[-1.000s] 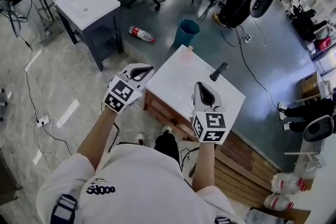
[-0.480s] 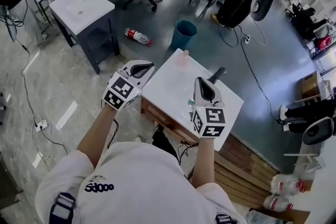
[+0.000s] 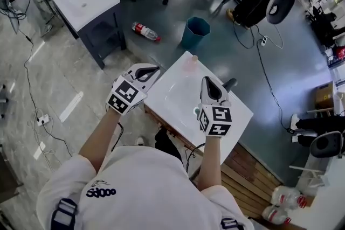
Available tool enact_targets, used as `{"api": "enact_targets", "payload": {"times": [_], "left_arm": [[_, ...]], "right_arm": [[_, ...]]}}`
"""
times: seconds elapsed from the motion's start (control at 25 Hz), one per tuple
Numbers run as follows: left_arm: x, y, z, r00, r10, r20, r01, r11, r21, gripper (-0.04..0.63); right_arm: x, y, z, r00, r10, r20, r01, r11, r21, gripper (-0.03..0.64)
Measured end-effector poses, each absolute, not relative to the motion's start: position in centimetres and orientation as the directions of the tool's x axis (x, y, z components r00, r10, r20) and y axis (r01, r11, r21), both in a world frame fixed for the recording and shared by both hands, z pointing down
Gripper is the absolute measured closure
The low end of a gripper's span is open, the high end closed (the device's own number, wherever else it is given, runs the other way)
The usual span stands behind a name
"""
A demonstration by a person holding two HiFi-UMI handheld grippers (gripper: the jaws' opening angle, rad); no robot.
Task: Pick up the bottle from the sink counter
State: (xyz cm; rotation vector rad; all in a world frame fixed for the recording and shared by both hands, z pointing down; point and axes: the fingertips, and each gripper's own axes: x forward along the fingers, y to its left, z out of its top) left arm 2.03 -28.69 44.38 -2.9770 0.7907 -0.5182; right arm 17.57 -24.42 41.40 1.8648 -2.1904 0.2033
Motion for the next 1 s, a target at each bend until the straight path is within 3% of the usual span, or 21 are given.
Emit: {"api": "enact_targets", "payload": {"times": [0.24,1.0], "left_arm": [[3.0,-31.2,46.6,0.799,-0.488,0.353,-0.498,-0.865,-0.068,0.589],[4.4,-36.7,52.6,0.740,-0.487,0.464,-0.550,-0.835,0.002,0.589]], "right_arm": [[18.6,-28.6,44.6,-0.202,-0.916,0.345,-0.974,0.225,0.028,0.604],[21.9,-37.6,55.7,-0.279,-0.843,0.460,-0.959,0.269,-0.089,0.474]]}}
